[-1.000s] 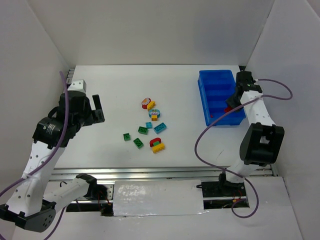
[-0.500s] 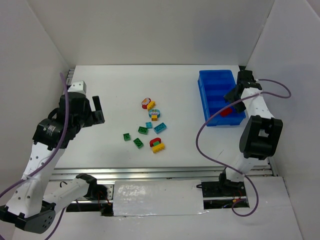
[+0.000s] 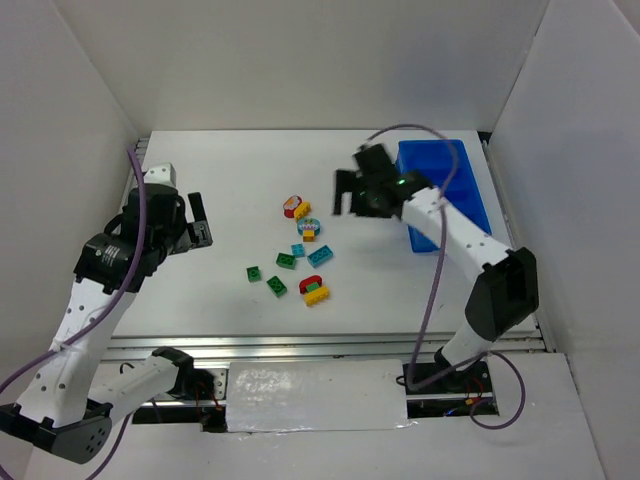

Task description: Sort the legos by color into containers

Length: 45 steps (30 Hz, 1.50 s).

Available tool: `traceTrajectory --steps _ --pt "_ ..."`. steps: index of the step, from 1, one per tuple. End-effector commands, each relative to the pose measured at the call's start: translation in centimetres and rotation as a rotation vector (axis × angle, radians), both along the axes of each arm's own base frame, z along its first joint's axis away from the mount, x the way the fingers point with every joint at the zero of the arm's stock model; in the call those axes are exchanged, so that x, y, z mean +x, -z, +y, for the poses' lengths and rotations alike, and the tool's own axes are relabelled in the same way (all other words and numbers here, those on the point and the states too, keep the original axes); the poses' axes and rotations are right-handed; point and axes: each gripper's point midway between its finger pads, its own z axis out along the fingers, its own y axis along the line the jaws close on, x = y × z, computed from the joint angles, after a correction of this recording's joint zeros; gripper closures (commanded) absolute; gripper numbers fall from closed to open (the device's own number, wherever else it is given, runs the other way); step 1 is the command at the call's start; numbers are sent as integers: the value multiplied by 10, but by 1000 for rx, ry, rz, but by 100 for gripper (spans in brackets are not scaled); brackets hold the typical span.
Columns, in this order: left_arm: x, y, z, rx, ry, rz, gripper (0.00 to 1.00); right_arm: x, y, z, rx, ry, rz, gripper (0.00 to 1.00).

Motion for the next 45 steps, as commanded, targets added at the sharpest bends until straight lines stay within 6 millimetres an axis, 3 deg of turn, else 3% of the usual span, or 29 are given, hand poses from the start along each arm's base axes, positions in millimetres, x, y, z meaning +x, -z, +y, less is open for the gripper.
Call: traceTrajectory --steps 1,3,4,7,10,14,18,24,34,35,37,42,43,44,45 --pt "8 -16 1 -34 -48 -63 0 -77 20 95 -63 -410 47 0" --pt "8 -18 3 -37 -66 -70 0 -98 33 122 -68 -459 61 0" --pt "7 -19 5 -38 -73 -72 1 -123 46 145 -85 -526 81 0" --pt "7 -22 7 -41 -90 -82 1 -147 67 172 -115 -539 90 0" --pt "8 -22 2 -56 -67 -83 0 -157 89 184 -151 -541 117 0" --pt "8 -17 -3 -57 -34 -58 1 -161 110 183 -226 -540 137 0" --pt "6 -13 -3 -46 -20 -49 0 -161 128 169 -297 -520 148 0" --pt "8 -12 -8 -55 7 -45 0 -161 145 165 -316 -530 163 0" --pt "7 -10 -9 -54 13 -38 0 -178 176 168 -257 -599 206 4" --pt "7 -9 -10 -57 19 -35 0 -178 177 167 -257 -598 202 7" --pt "8 -9 -11 -56 23 -31 0 -176 176 169 -241 -606 173 22" --pt "10 -7 -15 -67 42 -23 0 -169 168 175 -221 -638 100 44" --pt "11 -6 -17 -70 47 -19 0 -169 166 176 -219 -654 92 55" --pt "11 -6 -18 -72 52 -16 0 -169 164 177 -215 -655 89 74" --pt "12 -6 -19 -73 59 -15 0 -168 161 177 -214 -653 84 99"
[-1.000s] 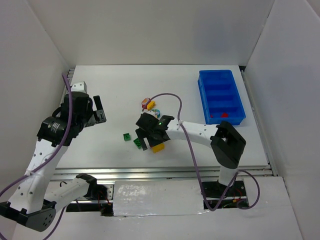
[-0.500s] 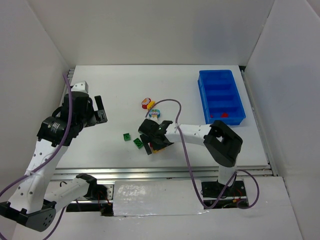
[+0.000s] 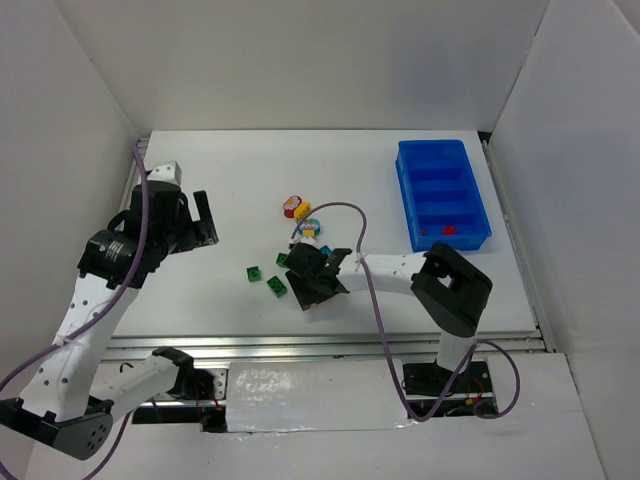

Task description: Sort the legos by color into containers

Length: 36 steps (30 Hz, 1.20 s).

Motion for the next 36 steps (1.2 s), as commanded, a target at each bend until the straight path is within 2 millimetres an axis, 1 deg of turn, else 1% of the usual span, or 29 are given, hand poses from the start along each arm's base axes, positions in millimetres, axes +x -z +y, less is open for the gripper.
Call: traceTrajectory --steps 1,2,3,4,5,6,7,8,9,10,11,12,13,14,15,16,17,18,20,21,22,23,25,26,29,32,34,35,36 --pt "7 -8 -9 -20 48 -23 1 11 -21 16 95 -16 -76 100" --pt "7 -7 -12 -28 60 -19 1 10 -28 16 111 -15 -84 100" --pt "8 -7 -15 -37 77 -20 0 12 -39 19 150 -15 -106 100" --pt "8 -6 -23 -66 112 -11 0 10 -59 19 208 -23 -139 100" --pt "8 -6 -29 -88 135 -6 0 6 -70 21 254 -42 -146 100" --pt "10 -7 -38 -124 160 -10 1 6 -86 27 313 -69 -173 100" --pt "11 -7 -48 -159 195 0 1 1 -106 25 363 -115 -206 100" --pt "7 -8 -67 -235 273 17 0 -5 -117 31 411 -158 -206 99" --pt "12 -9 -82 -294 309 25 0 -8 -135 30 452 -180 -232 98" --pt "4 -13 -105 -388 414 48 0 -10 -143 30 464 -206 -248 97" --pt "3 -15 -117 -441 456 57 0 -11 -150 30 479 -216 -260 97" --pt "7 -16 -130 -507 482 52 1 -10 -162 27 499 -212 -288 97" --pt "9 -15 -139 -547 509 64 0 -8 -167 25 502 -202 -306 97" --pt "3 -15 -151 -609 550 92 1 -7 -171 22 499 -192 -323 97" --pt "4 -16 -157 -633 571 95 0 -6 -182 20 516 -188 -343 97" --pt "8 -18 -163 -653 593 88 1 -6 -186 20 523 -188 -350 97" --pt "4 -23 -170 -683 631 93 0 -6 -189 19 522 -181 -350 97" --pt "5 -24 -176 -704 648 101 0 -5 -200 20 538 -177 -362 97" --pt "4 -31 -186 -734 687 90 0 -7 -209 21 554 -182 -367 97" --pt "3 -30 -194 -737 705 100 1 -6 -218 20 571 -173 -380 97" --pt "3 -30 -198 -734 713 104 1 -3 -223 17 573 -156 -397 97" --pt "1 -27 -200 -724 715 118 2 -3 -226 16 574 -152 -406 97" --pt "-2 -17 -209 -700 727 156 5 -2 -239 15 593 -148 -430 96" --pt "-1 -13 -209 -693 715 167 6 -2 -238 14 590 -148 -430 96" --pt "-5 8 -216 -649 711 238 11 -1 -243 15 593 -140 -434 96" --pt "-5 16 -215 -603 697 256 15 0 -246 14 608 -125 -446 96" --pt "-7 20 -216 -590 696 266 20 -2 -248 16 622 -128 -447 96" --pt "-7 21 -217 -594 702 266 27 -2 -250 18 631 -134 -444 96" --pt "-8 20 -218 -600 711 263 32 -3 -251 18 635 -137 -443 95"
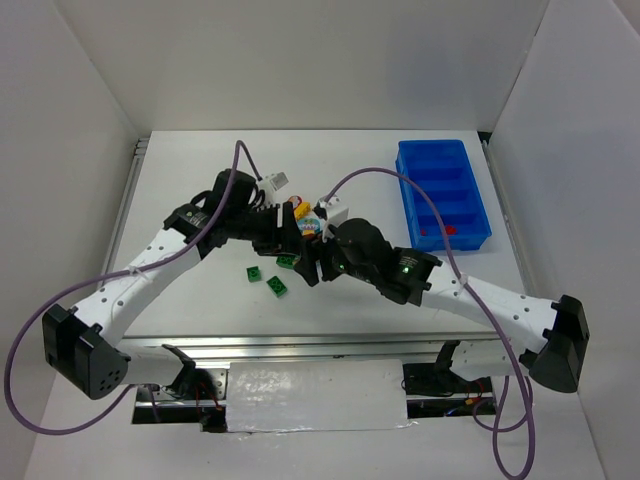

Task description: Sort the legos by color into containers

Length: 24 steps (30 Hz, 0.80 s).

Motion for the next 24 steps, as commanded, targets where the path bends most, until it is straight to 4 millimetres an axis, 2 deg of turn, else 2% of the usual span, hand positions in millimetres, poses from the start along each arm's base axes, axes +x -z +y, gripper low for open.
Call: traceTrajectory --steps 1,2,3,4,5,7,8,9,11,18,21,24 --pt "3 -20 -4 -31 23 -72 37 1 -36 7 89 -2 -56 95" --pt "2 -22 -6 -42 30 -73 56 0 -36 9 86 -7 -53 95" --pt "4 -27 -8 -60 34 -89 67 0 -36 10 84 -8 -50 94" --pt "3 -30 -9 -71 37 -97 74 -1 -36 11 86 -10 -50 93" --pt "4 -33 -10 -76 38 -104 87 -3 -36 12 93 -16 -48 92" --pt "6 -39 -11 -83 42 -125 100 -4 -40 11 115 -17 -53 82" --pt "6 -40 -10 -83 43 -132 100 -4 -42 10 124 -13 -53 69" --pt "7 -42 -10 -85 44 -144 100 -5 -44 10 135 -11 -55 28" --pt "4 -49 -10 -97 65 -180 100 -8 -51 8 160 -15 -60 1" --pt "1 -61 -10 -122 116 -277 100 -17 -51 -12 180 -33 -33 0" --pt "-2 -60 -11 -124 156 -302 100 -18 -49 -27 175 -23 -27 0" --pt "-5 -60 -13 -132 206 -336 100 -22 -56 -44 212 -66 -22 0"
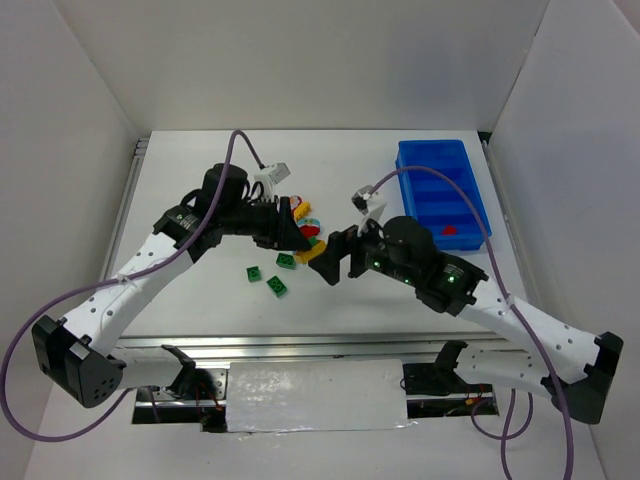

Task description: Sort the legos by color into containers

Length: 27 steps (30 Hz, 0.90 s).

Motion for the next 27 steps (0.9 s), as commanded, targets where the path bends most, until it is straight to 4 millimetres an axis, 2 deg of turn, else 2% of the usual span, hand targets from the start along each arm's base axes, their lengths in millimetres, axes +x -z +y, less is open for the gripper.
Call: traceTrajectory --steps 1,5,8,10,12,18,21,27 --pt "-8 -24 -6 -65 133 -144 100 -10 -13 -21 56 -59 -6 0" --pt "-23 -29 -12 -117 248 -158 100 -17 -30 -37 127 -180 19 0" --pt "-33 -36 -16 -167 318 -170 100 -16 -29 -40 115 -223 55 0" --pt "-39 -43 -17 -190 362 -189 100 -24 -30 -35 130 -304 90 0" --pt "-46 -47 -16 -209 410 -206 100 -35 -39 -29 170 -404 102 0" --pt "-58 -42 -15 -208 489 -181 100 -40 -64 -18 239 -501 82 0" --pt "-59 -41 -14 -211 489 -179 100 -39 -67 -13 253 -534 98 1" --pt "-66 -55 -16 -262 520 -198 100 -41 -61 -8 269 -586 124 7"
